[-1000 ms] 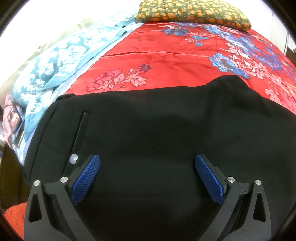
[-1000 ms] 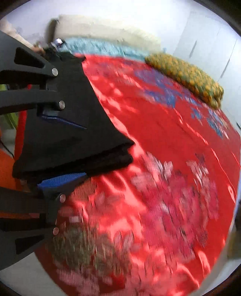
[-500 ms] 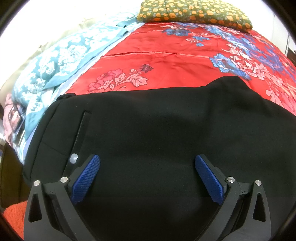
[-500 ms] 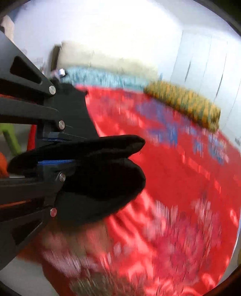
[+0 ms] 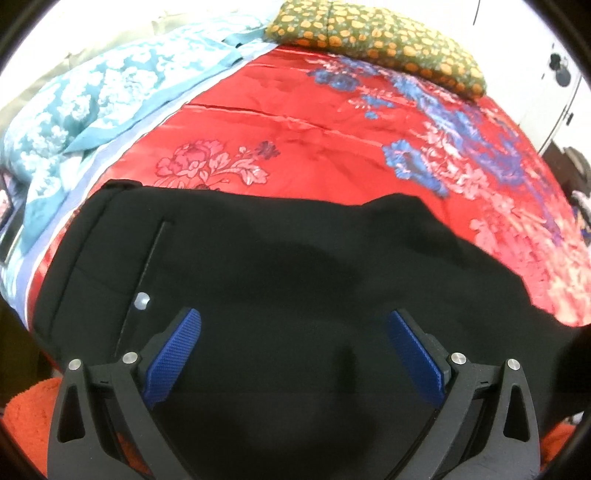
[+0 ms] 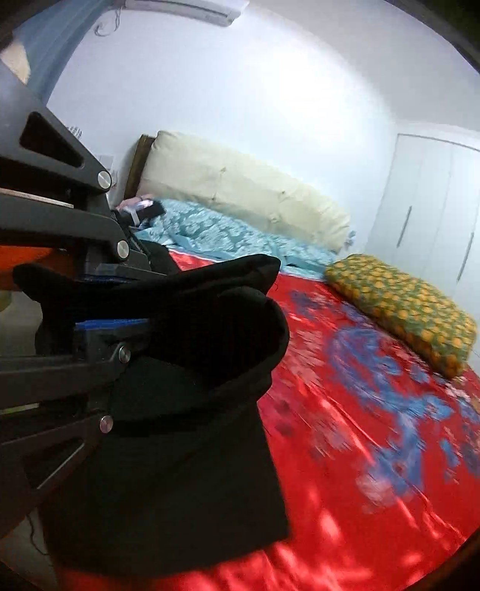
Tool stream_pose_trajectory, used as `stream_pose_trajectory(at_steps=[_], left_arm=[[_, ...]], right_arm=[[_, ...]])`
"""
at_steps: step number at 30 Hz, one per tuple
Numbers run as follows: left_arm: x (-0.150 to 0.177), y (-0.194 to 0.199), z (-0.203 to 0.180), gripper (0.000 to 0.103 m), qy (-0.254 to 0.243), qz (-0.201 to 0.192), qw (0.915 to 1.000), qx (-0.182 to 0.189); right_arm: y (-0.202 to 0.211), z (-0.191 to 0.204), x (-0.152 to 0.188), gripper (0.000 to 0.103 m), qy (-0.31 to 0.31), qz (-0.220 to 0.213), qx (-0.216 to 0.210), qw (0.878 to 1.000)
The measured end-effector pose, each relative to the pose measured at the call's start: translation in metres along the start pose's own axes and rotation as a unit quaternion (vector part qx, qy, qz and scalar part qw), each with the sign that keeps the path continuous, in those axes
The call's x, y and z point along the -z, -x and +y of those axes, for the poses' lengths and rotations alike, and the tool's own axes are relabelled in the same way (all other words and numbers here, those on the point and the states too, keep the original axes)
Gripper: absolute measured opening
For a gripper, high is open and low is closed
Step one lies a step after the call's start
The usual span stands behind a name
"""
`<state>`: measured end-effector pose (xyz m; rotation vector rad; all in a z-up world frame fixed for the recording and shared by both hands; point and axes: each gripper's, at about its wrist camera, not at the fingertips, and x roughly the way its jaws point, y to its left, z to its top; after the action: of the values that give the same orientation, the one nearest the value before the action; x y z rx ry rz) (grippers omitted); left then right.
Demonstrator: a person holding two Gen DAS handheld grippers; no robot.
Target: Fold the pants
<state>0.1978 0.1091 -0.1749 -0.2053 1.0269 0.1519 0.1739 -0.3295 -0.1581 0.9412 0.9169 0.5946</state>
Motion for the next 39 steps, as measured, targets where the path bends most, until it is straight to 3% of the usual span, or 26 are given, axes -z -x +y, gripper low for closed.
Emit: stream_pose_trajectory(at_steps=[5,8,10,14,17,18,20,21,23,26,29,31,33,34,36,39], left_arm=[[-0.002,0.006,0.009,0.102,0.015,0.003,0.9995,0.029],[-0.003,0.006,0.009,0.102,0.014,0.006,0.9992,0.037],[-0.003,0.006,0.008,0.102,0.010,0.007,0.9992,0.039],[-0.002,0.006,0.009,0.102,0.008,0.011,0.9989,0.045],[-0.003,0.011,0.019,0.101,0.029,0.007,0.9980,0.055],[-0.004,0.012,0.024,0.101,0.040,0.005,0.9974,0.060],[-0.006,0.016,0.029,0.101,0.059,0.001,0.9958,0.070],[-0.007,0.018,0.028,0.101,0.061,-0.003,0.9953,0.075],[-0.006,0.030,0.014,0.101,0.039,-0.023,0.9950,0.089],[0.001,0.051,-0.025,0.101,-0.027,-0.050,0.9907,0.124],[0.016,0.067,-0.080,0.101,-0.107,-0.067,0.9810,0.147],[0.031,0.061,-0.121,0.101,-0.184,-0.064,0.9756,0.101],[0.051,0.039,-0.146,0.101,-0.250,-0.052,0.9667,-0.010],[0.057,0.032,-0.145,0.101,-0.256,-0.043,0.9651,-0.035],[0.060,0.018,-0.128,0.095,-0.230,-0.002,0.9721,-0.047],[0.046,0.012,-0.091,0.092,-0.161,0.040,0.9852,-0.044]], right_arm=[[-0.090,0.030,0.027,0.015,0.028,0.031,0.076,0.996],[-0.143,0.045,0.045,0.015,0.074,0.061,0.144,0.985],[-0.171,0.050,0.052,0.016,0.098,0.084,0.157,0.979],[-0.225,0.065,0.076,0.047,0.125,0.170,0.149,0.966],[-0.208,0.088,0.071,0.053,0.144,0.159,0.091,0.972],[-0.190,0.097,0.067,0.060,0.155,0.142,0.076,0.975],[-0.152,0.107,0.048,0.073,0.195,0.089,0.092,0.972],[-0.132,0.105,0.042,0.080,0.217,0.063,0.122,0.966],[-0.098,0.088,0.033,0.081,0.252,0.028,0.213,0.943],[-0.064,0.036,0.042,0.081,0.254,0.028,0.335,0.907],[-0.061,-0.002,0.059,0.081,0.237,0.031,0.395,0.887],[-0.064,-0.018,0.071,0.081,0.230,0.032,0.421,0.877],[-0.062,-0.028,0.083,0.085,0.236,0.036,0.445,0.863],[-0.068,-0.024,0.087,0.088,0.245,0.037,0.455,0.855],[-0.068,-0.027,0.089,0.094,0.258,0.041,0.460,0.849],[-0.062,-0.037,0.085,0.102,0.236,0.039,0.450,0.861]])
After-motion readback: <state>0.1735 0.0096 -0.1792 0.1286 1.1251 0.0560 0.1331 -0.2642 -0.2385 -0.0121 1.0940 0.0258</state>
